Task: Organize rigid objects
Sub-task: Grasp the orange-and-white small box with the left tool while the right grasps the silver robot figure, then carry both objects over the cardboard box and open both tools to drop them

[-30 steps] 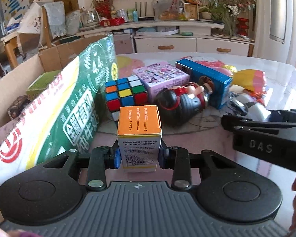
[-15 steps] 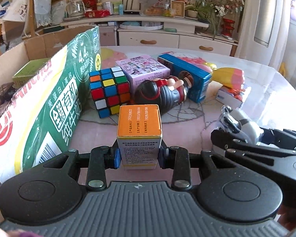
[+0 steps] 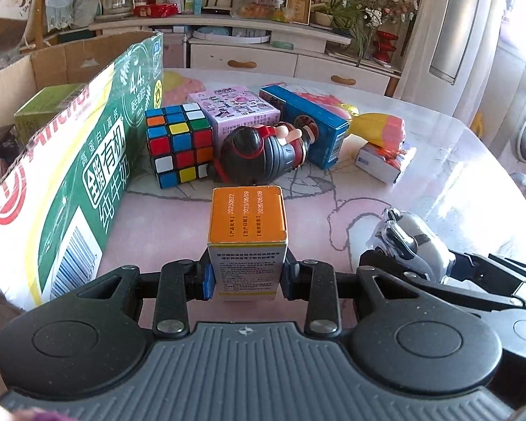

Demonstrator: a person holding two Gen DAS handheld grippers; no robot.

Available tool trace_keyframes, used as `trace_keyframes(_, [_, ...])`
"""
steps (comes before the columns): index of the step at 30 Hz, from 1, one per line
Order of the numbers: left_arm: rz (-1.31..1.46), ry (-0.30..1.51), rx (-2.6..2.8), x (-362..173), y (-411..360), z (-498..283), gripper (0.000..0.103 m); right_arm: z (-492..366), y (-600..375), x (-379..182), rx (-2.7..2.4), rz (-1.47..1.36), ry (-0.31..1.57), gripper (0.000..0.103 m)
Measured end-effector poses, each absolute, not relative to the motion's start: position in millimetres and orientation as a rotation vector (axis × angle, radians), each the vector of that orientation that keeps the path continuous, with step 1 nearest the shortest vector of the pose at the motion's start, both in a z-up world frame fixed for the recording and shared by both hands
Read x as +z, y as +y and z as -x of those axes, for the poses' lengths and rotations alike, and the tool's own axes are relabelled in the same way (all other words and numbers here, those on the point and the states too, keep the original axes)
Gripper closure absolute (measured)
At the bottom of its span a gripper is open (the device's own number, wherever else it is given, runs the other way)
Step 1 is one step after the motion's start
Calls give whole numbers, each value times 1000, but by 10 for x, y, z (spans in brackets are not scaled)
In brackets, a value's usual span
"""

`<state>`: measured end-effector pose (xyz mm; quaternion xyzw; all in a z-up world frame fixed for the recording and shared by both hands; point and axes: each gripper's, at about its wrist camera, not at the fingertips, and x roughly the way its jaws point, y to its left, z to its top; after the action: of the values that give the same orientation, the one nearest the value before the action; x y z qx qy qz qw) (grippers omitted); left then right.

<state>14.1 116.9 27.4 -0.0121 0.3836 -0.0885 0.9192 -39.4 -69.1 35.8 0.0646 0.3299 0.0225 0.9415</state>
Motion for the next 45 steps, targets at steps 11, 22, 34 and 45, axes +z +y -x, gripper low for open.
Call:
trace_keyframes(11, [67, 767, -243, 432, 1239, -58, 63, 578, -606, 540, 25, -127, 640, 48])
trace_keyframes(22, [67, 675, -278, 801, 1394, 57, 63, 671, -439, 878, 42, -107, 553, 48])
trace_keyframes(34, [79, 552, -294, 1247, 1792, 120, 62, 583, 125, 1262, 174, -44, 443, 48])
trace_keyframes(45, [190, 548, -101, 1404, 2498, -306, 62, 112, 660, 1493, 321, -80, 393, 48])
